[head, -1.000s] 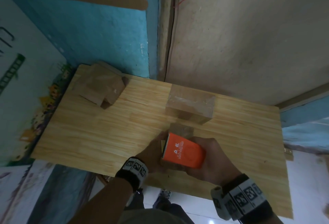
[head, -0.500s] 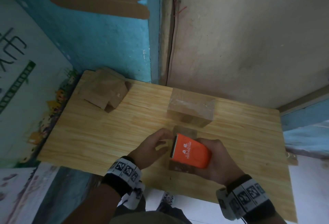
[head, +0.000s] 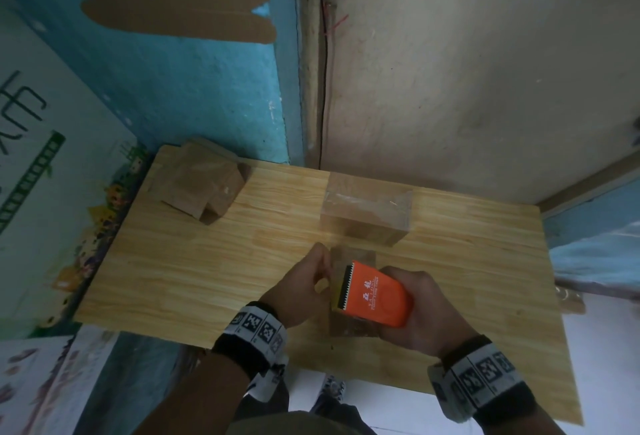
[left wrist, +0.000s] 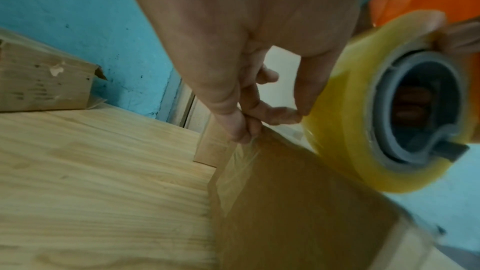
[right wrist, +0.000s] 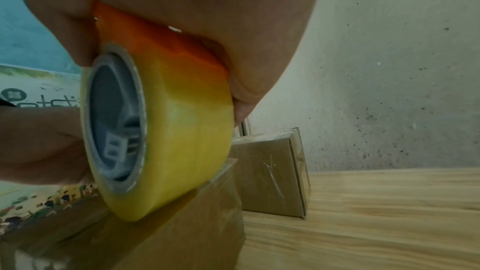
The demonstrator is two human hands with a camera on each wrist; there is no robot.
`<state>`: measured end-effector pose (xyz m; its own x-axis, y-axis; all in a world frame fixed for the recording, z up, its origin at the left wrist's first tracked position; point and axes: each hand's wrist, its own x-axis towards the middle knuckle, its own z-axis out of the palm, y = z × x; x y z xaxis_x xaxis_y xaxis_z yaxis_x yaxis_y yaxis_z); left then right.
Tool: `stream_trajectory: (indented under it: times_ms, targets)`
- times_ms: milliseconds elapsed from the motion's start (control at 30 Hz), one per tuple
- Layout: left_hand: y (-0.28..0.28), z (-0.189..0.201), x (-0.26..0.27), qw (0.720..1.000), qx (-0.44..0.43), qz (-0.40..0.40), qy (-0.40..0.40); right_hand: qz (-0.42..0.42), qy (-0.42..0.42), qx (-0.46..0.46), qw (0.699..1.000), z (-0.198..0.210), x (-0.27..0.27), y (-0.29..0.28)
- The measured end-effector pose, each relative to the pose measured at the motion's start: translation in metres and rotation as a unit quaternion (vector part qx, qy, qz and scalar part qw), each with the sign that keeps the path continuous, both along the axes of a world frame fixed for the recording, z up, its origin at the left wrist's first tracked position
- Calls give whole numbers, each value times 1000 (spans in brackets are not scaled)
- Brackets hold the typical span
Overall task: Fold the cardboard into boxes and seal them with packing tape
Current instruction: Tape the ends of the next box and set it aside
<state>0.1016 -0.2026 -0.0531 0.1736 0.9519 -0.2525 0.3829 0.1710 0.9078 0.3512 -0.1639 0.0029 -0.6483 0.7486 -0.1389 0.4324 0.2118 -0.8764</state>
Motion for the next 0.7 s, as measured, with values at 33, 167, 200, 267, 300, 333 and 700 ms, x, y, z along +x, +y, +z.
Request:
stream_trajectory:
  times_ms: [33, 167, 200, 267, 300, 333, 700]
  targets:
    - [1, 0, 0, 1000, -3, 2, -15, 4, 2, -3, 1000, 1, -1, -1]
    - [8, 5, -9, 992, -60, 17, -110, -4, 0, -14, 1000, 5, 3, -2]
    - [10, 8, -16, 988, -74, 40, -130, -18, -3, -16, 1000, 6, 8, -1]
    - [15, 12, -36, 983, -76, 70, -153, -44, -5, -28, 999, 8, 16, 4]
    - [17, 14, -45, 979, -86, 78, -165, -50, -7, -34, 998, 9, 19, 6]
    - [19, 16, -53, 976, -100, 82, -177, -49, -11, -33, 998, 9, 20, 8]
    - [-3, 7, -80, 898, -267, 161, -312, -51, -17, -59, 997, 0, -8, 9]
